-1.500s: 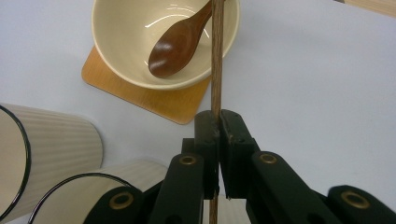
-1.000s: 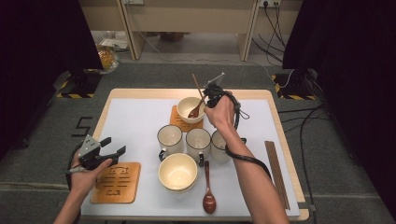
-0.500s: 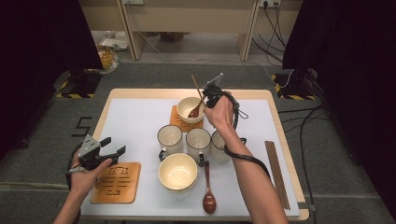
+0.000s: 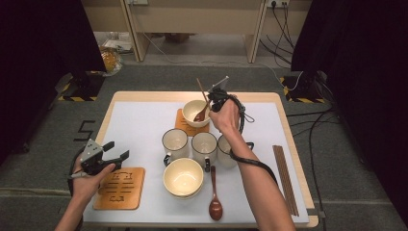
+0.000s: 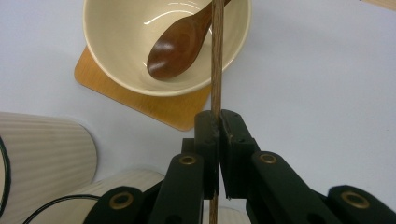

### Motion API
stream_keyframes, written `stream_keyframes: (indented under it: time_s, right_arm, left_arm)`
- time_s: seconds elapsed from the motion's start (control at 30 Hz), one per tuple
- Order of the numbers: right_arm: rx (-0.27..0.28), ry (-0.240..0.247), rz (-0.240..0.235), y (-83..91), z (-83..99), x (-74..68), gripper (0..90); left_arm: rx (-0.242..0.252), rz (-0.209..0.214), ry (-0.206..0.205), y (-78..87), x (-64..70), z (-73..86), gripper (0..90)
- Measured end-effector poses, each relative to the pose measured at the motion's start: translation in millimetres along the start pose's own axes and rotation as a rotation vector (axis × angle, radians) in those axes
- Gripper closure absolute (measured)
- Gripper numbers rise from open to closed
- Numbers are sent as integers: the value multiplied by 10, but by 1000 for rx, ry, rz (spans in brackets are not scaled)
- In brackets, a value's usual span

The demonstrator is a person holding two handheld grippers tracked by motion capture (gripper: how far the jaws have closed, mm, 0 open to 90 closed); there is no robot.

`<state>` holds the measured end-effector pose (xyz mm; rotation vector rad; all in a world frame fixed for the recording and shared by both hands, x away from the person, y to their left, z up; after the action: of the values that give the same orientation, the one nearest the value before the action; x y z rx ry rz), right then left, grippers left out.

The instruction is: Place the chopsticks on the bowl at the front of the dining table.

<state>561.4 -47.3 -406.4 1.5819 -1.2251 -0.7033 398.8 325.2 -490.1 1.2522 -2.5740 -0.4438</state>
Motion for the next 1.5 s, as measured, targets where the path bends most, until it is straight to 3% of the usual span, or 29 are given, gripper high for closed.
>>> stream_keyframes:
  time_s: [1.5]
  right_arm:
    - [-39,27,-9,-168,9,-47,862]
  left_arm:
    - [-1,3,1,-10,7,-1,247]
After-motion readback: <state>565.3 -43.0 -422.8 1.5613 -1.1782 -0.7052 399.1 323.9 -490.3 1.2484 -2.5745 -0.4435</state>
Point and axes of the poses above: each handheld gripper's, and its own axes: y roughly backward along the jaws, z roughly out of its underside, x roughly to its right, the point moved 4 cm from there along -y, roughly forward along the jaws, and after that the axes turned 10 degrees about z, right-handed, at the moved point
